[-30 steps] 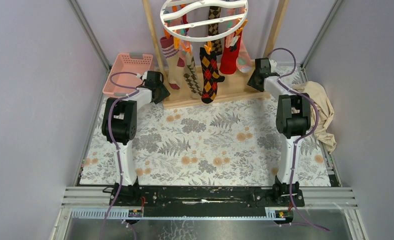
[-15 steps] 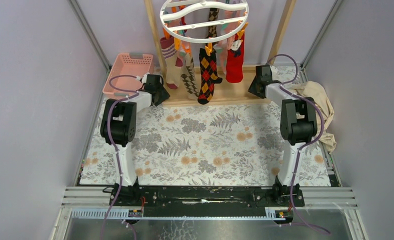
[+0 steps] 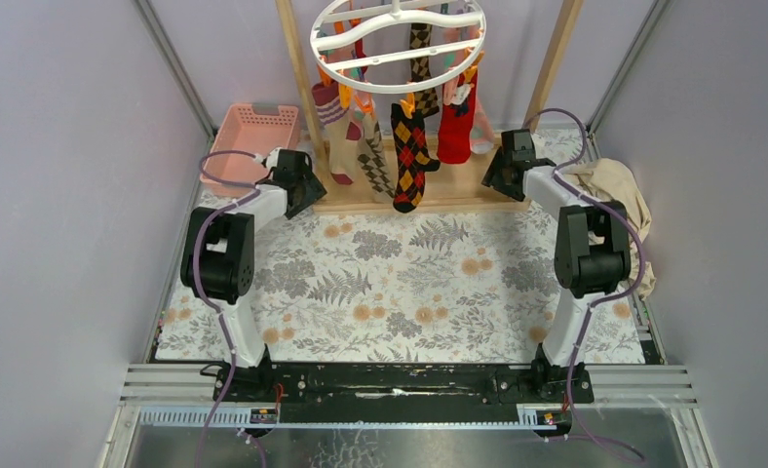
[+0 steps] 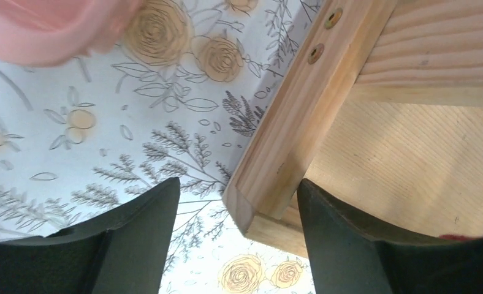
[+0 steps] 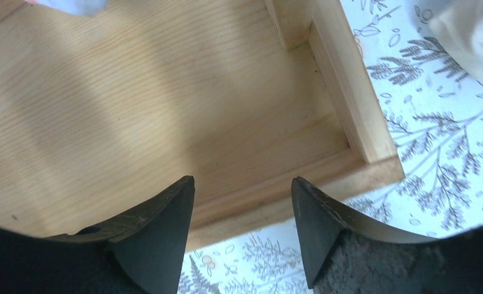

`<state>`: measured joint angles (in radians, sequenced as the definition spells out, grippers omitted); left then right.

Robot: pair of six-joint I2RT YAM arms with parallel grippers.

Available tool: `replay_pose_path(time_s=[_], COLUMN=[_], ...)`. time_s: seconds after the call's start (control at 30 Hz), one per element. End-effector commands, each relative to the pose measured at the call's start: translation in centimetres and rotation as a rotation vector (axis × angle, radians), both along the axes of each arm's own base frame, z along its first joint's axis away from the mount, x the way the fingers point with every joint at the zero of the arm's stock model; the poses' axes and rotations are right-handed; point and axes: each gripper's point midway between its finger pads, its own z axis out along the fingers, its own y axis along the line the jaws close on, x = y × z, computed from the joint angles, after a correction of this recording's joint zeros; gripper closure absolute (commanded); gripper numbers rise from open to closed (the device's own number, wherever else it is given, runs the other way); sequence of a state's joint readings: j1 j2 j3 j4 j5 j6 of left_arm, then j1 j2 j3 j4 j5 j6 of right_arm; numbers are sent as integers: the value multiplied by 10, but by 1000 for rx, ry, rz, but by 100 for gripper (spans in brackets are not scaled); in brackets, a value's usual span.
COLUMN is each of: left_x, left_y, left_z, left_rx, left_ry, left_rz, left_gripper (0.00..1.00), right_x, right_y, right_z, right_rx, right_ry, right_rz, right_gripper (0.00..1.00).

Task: Remove the socks clipped to the hanger
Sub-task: Adjust the clothesline at the center of the board.

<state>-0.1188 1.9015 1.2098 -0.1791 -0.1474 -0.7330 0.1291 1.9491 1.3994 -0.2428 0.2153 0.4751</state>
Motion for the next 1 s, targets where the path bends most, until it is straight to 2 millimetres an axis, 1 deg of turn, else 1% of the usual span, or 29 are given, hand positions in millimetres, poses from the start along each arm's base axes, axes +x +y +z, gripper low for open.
replay_pose_path(time_s=[0.0,0.07,0.17,0.33,0.4,0.47,0.53,0.57,0.63,0.73,0.9,0.97], left_x=[0,0,3,17,25,35,45,51,60,72,87,91], left_y=[24,28,40,61,67,74,81,84,89,96,101,100], left_z=[34,45,68,101,109,113,113,109,108,102,80,70], left_rx=[88,99,143,192,215,226,233,239,259,288,318,320], left_ry=[-21,-40,-78,-128,-145,-154,-157,-151,-161,-157,-125,-111], left_rz=[49,58,91,128,129,132,132,129,125,121,104,98], left_gripper=[19,14,2,2,2,2,2,4,10,20,30,31], right_x=[-25,-28,-34,-44,-47,-49,-51,-54,-60,-67,-77,-79], right_y=[1,4,10,18,19,23,28,30,39,48,54,53], right_z=[24,33,42,52,56,60,64,65,69,75,83,85], right_rx=[16,31,60,98,106,125,150,163,210,259,282,279], right_ry=[26,6,-14,-41,-48,-55,-59,-61,-68,-93,-109,-115], right_rz=[21,32,59,103,111,125,141,144,171,188,207,205], right_gripper=[32,32,31,32,32,33,33,33,34,34,34,34])
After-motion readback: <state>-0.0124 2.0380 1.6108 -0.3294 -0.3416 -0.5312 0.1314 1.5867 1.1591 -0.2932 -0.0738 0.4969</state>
